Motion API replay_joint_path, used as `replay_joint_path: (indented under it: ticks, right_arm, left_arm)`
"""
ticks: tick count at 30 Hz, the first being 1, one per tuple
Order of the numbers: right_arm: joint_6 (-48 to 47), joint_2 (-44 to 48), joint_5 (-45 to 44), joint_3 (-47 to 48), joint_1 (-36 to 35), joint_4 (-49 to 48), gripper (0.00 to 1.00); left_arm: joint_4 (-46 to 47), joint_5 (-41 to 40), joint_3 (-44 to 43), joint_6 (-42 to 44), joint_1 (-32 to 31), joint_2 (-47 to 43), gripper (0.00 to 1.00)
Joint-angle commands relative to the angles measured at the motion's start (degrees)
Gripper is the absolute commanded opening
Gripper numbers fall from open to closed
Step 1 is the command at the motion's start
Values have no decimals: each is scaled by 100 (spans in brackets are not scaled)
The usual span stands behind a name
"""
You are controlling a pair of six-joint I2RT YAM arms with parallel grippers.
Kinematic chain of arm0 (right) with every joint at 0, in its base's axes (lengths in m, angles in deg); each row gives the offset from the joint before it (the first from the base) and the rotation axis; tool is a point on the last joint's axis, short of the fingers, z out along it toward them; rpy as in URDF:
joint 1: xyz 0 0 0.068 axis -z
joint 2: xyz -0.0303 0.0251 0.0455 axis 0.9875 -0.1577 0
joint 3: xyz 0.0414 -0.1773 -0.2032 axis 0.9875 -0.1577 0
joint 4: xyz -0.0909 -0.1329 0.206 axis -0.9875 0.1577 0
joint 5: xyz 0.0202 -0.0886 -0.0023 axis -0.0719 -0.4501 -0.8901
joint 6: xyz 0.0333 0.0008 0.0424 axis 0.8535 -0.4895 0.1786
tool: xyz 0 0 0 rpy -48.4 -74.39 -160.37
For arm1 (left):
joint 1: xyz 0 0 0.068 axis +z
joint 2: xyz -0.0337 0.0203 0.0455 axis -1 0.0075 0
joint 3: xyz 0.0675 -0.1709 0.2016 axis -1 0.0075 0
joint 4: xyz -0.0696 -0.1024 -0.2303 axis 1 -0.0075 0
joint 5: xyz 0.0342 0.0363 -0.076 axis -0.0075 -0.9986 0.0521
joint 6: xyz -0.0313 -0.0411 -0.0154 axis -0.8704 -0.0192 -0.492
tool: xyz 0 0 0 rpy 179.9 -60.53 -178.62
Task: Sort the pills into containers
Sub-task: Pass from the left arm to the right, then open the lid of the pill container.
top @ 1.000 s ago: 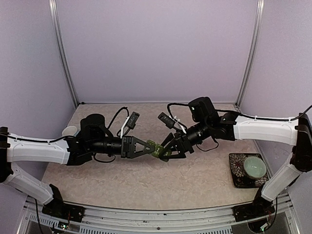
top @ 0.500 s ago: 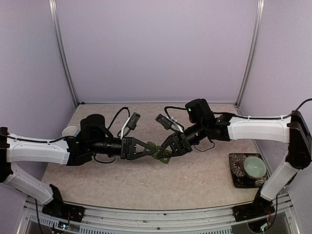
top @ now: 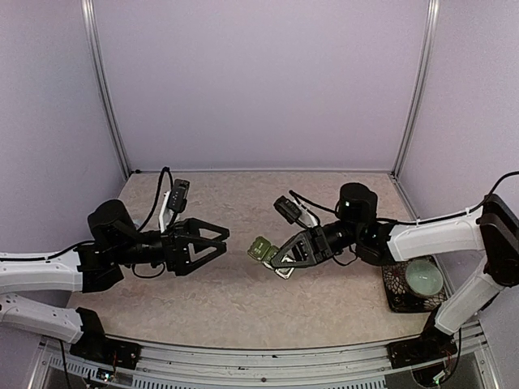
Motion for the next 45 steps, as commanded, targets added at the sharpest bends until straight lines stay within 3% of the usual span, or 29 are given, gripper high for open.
replay_joint_path:
  ticks: [1, 4, 11, 20, 26, 37, 45]
  right_arm:
    - [2764, 148, -455, -584, -54, -3738, 0]
    - [3165, 100, -802, -619, -262, -4342, 0]
    - [3643, -148, -923, -303, -639, -4610, 0]
    - [3447, -153, -868, -163, -879, -4045, 0]
    - [3523, -243, -826, -167, -893, -4152, 0]
    - [3545, -318, -689, -123, -908, -4134, 0]
    - [3558, -368, -599, -140, -913, -4162, 0]
  left_arm:
    - [660, -300, 330, 600, -5, -354, 99]
    - [732, -160, 270, 954, -34, -172, 99]
    - [921, 280, -128, 1824, -53, 361, 99]
    - [146, 887, -769, 3041, -53, 482, 98]
    - [252, 1558, -850, 3421, -53, 503, 95]
    - [-47, 1865, -1397, 3515, 2, 1103, 71]
    - [270, 2075, -1290, 3316, 135, 1106, 64]
